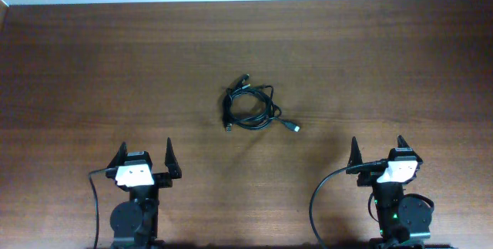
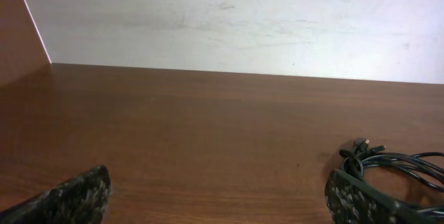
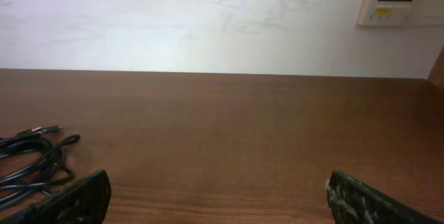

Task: Untangle cables

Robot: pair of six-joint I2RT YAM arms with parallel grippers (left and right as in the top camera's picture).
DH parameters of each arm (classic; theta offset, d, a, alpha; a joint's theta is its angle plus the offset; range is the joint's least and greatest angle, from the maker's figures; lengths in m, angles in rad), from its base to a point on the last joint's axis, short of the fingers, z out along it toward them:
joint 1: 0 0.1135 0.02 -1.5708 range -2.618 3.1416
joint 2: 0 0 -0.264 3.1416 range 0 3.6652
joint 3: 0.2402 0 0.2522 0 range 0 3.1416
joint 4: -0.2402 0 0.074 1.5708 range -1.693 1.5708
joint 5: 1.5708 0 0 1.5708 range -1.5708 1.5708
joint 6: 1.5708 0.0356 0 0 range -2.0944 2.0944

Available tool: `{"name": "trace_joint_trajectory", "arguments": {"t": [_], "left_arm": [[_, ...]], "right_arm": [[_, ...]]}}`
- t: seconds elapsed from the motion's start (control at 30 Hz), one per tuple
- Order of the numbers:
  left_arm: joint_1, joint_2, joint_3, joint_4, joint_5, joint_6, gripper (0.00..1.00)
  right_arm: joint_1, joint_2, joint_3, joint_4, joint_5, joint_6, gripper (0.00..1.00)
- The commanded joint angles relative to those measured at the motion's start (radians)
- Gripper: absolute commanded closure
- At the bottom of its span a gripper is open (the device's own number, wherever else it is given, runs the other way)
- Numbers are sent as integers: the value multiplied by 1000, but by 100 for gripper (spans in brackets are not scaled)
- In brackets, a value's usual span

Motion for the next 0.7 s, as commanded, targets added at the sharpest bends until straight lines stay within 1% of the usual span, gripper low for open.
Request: {"name": "trace_joint_trajectory", "arguments": {"t": [0.0,0.67], "left_arm": [[7,-5,-2,-2,-14,-10,1],[7,-5,-2,-2,-15,-10,1]], "right_arm": [[12,-8,-5,-8,-10,-7,1],[12,-8,-5,-1,-13,-6,1]]}}
